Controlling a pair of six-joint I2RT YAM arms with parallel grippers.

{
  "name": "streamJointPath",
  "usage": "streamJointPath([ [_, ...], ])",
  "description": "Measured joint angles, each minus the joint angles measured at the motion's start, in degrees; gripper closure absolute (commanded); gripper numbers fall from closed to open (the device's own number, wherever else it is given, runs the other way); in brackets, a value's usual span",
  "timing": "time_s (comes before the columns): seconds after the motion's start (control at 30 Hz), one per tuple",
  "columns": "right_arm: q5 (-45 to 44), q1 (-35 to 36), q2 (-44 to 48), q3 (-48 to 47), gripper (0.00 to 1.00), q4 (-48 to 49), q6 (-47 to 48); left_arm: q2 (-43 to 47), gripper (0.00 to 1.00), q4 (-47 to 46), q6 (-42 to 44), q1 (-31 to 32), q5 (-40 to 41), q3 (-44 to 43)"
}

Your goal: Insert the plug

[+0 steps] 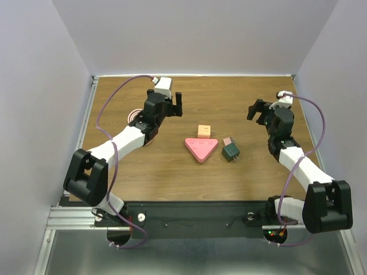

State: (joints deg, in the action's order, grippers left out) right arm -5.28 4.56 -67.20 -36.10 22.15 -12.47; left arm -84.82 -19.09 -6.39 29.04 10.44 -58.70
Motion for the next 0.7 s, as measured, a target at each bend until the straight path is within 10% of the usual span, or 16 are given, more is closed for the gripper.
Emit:
streamJointPath([
  [0.7,-0.52,26.40,-25.75,-22.25,0.03,-12.22,-10.34,5.33,0.06,-2.01,-6.05,0.74,-3.58,9.46],
])
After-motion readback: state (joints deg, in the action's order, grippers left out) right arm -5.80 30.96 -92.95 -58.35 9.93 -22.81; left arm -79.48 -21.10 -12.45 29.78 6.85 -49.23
